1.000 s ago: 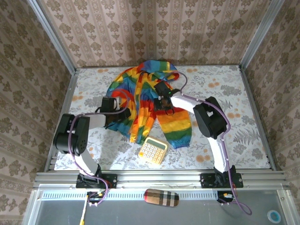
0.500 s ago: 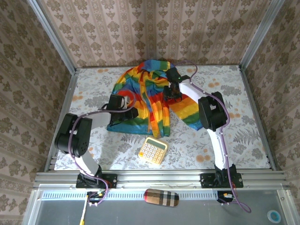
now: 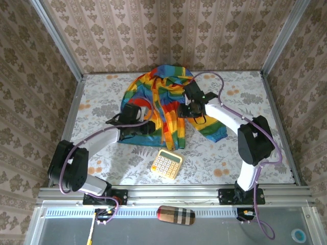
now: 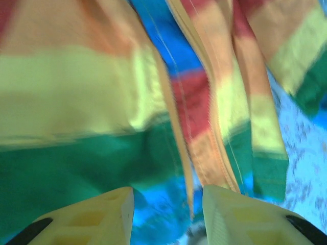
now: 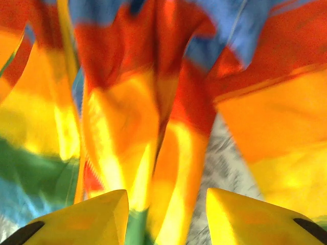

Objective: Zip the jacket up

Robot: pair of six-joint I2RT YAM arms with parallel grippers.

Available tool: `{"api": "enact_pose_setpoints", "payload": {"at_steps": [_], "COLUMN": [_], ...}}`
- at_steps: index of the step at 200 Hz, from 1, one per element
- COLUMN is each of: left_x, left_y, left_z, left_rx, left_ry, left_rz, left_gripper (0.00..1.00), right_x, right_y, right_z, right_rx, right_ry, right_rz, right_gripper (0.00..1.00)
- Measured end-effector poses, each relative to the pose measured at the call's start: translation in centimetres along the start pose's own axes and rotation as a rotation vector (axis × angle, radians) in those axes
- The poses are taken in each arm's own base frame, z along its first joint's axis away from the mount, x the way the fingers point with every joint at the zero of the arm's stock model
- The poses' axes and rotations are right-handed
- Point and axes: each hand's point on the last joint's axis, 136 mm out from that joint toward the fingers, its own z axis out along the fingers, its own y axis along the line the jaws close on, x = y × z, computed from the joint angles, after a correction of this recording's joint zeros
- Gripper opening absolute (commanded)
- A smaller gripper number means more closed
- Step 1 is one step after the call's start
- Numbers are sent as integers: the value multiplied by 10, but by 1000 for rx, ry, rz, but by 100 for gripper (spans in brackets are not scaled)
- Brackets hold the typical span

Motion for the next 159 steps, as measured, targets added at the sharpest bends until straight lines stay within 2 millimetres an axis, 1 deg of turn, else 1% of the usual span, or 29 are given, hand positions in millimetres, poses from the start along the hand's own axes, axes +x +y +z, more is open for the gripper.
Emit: {"api": "enact_pose_setpoints", "payload": {"at_steps": [17,31,39,51,65,82,97,116,126,139,148,152,159], "left_x": [19,30,36,42,47,47,49,56,61,65,65,64,65], "left_y": [-13,-18,-20,-21,-22,-20,-13,-3,1,4,3,4,4], "left_z": [11,18,21,24,26,29,33,41,45,50,50,50,50], "left_rx": [13,14,8,-4,-18,-39,-71,-129,-154,-181,-187,-191,-195], "left_ry": [58,94,108,123,130,126,129,146,157,165,161,158,158], "left_rz": [29,40,43,46,52,53,52,60,69,82,96,92,98], "left_gripper": [43,46,47,48,49,50,50,49,46,34,23,15,3], "right_x": [30,56,68,81,88,90,90,93,98,103,105,106,105], "right_y": [11,18,22,27,32,39,45,45,42,38,34,34,33], "right_z": [11,21,25,29,32,33,36,44,51,59,62,63,63], "right_rx": [-15,-25,-34,-46,-56,-75,-91,-87,-72,-52,-37,-34,-31], "right_ry": [59,111,135,159,169,163,157,167,184,202,210,211,209], "right_rz": [-17,-24,-26,-23,-16,-14,-10,-4,2,13,21,21,24], "right_gripper": [41,40,38,37,36,33,30,25,23,20,19,18,17]}}
